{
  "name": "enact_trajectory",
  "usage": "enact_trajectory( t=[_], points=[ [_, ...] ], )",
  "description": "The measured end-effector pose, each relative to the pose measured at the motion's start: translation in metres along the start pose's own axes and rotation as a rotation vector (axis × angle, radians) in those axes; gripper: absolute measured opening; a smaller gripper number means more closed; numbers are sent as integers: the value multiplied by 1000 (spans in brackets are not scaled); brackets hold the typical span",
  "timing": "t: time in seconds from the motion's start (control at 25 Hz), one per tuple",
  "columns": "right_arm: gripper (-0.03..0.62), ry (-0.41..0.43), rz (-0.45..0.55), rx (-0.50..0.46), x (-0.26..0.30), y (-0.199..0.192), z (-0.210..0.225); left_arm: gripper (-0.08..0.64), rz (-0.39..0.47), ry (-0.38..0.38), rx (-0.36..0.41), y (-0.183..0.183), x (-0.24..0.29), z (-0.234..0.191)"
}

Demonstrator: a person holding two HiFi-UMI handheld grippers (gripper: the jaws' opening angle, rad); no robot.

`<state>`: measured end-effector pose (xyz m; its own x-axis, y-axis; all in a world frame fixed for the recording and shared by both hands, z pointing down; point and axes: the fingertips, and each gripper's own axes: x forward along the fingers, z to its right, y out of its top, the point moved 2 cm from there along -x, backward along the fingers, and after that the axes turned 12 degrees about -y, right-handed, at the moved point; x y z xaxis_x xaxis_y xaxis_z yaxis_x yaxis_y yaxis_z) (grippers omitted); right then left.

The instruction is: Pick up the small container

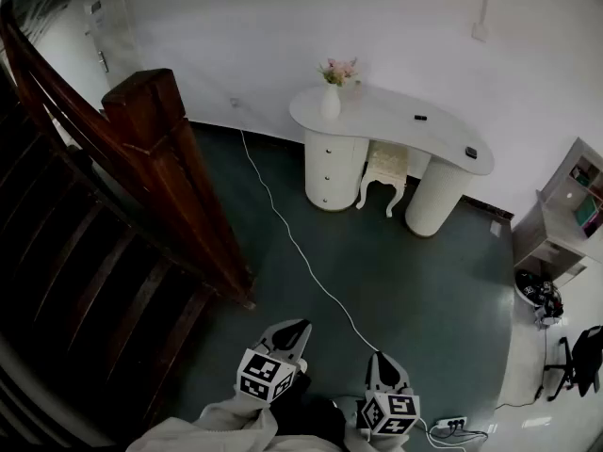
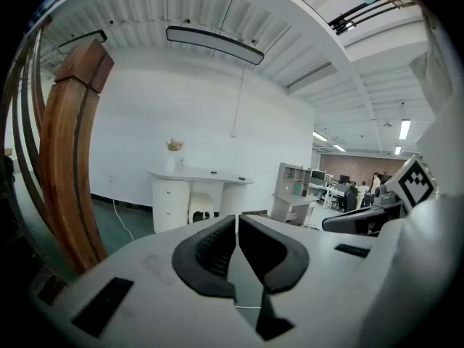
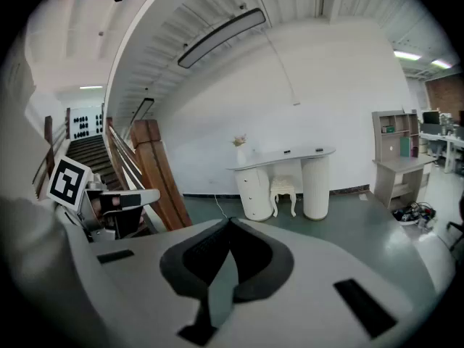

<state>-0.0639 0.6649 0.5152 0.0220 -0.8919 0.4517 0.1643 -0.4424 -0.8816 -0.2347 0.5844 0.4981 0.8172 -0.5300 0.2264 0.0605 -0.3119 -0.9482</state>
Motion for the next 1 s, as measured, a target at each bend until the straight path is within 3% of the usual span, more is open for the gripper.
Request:
enact_trajectory(
  t=[0.24, 0.52, 1.0],
  points=[
    [49, -32, 24, -40, -12, 2, -2, 26, 6, 13, -10, -8, -13, 12],
    [49, -5, 29, -75, -33, -16, -4, 26, 27, 45, -37, -32, -32, 38],
    [49, -37, 34, -43, -56, -41, 15, 26, -3, 5, -28, -54, -26, 68]
  ],
)
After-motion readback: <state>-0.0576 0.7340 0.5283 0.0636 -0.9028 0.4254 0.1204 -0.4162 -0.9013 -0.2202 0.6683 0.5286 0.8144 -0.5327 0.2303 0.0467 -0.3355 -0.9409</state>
